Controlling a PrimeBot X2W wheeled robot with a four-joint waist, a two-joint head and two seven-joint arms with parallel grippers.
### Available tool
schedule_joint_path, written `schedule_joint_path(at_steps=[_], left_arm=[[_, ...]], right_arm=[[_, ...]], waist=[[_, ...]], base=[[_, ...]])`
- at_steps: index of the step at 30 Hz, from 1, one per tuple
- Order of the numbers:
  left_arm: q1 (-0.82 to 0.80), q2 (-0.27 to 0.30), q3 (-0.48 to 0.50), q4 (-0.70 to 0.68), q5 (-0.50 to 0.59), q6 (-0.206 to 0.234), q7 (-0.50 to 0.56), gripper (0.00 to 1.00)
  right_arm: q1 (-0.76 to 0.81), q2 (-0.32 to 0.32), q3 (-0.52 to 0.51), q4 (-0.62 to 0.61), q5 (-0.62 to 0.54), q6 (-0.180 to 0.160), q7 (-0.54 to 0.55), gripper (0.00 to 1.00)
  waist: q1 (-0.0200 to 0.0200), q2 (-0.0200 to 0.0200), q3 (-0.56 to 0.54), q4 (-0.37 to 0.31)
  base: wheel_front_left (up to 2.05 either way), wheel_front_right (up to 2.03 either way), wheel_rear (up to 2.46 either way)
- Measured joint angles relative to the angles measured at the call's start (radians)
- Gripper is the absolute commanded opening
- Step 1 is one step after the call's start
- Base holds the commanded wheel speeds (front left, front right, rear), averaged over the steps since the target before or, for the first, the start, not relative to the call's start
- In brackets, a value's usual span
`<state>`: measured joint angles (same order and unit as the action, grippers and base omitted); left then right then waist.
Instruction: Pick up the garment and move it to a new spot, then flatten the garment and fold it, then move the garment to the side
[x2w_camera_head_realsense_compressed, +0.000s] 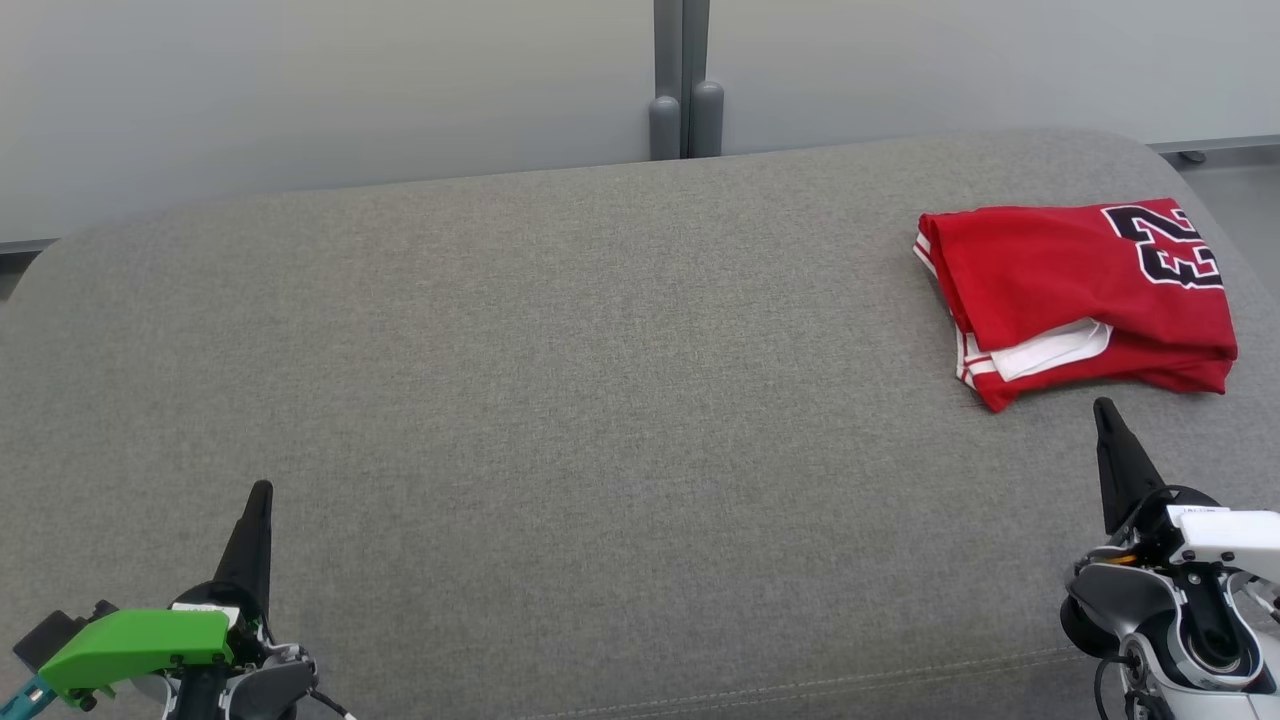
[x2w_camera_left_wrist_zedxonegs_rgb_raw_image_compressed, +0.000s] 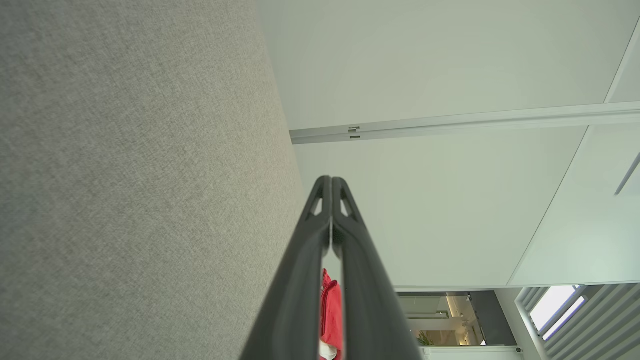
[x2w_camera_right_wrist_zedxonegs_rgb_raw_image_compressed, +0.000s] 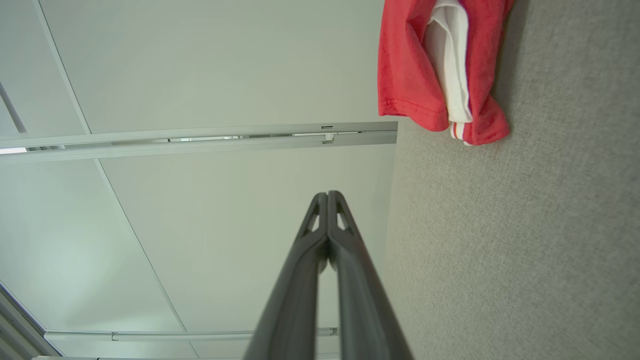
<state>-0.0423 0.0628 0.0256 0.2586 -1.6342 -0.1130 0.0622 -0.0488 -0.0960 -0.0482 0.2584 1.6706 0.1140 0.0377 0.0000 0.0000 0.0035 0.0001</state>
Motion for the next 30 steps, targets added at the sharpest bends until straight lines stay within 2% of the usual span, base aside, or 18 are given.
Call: schedule_joint_path(at_steps=[30], left_arm=[[-0.004,0.001,0.002,0.014,0.0,-0.002,0.007,0.0]], right_arm=[[-0.004,0.001,-0.003,0.012,0.0,0.0,0.003,0.0]], waist=[[0.0,0.0,-0.001,0.0]], base=[[0.0,0.0,0.0]])
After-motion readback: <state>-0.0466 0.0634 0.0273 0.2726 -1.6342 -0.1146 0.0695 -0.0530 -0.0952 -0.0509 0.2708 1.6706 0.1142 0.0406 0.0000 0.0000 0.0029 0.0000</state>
